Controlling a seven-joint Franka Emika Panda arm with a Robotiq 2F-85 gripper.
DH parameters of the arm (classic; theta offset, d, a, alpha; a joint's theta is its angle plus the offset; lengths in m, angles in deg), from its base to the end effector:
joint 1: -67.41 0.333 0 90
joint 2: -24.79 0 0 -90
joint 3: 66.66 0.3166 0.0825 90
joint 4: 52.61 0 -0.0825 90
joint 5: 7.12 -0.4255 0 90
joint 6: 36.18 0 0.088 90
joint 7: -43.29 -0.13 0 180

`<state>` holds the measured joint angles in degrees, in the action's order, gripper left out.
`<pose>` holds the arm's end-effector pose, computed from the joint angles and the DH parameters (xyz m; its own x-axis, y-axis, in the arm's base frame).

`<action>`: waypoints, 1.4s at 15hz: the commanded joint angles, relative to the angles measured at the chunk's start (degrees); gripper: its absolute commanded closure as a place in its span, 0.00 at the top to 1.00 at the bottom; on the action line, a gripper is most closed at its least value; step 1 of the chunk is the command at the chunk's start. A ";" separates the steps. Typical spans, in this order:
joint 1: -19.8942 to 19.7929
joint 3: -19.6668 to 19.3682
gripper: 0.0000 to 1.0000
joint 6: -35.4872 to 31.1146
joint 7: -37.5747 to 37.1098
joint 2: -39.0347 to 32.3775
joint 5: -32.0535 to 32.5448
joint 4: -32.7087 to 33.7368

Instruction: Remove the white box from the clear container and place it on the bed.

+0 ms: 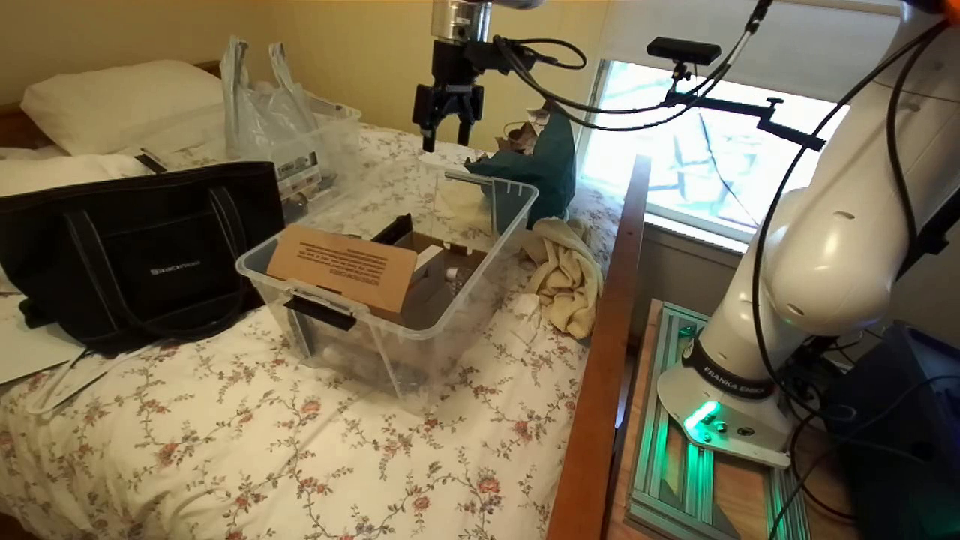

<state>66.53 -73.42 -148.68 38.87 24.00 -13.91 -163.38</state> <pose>0.5993 -0.0699 0.4409 0.9676 -0.2525 0.0057 -0.2504 -0.9620 -0.1091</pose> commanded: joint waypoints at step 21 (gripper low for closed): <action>1.76 0.86 1.00 -7.72 -48.04 -18.88 2.70 7.10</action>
<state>67.55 -72.78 -156.15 -2.65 9.52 -9.94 -159.92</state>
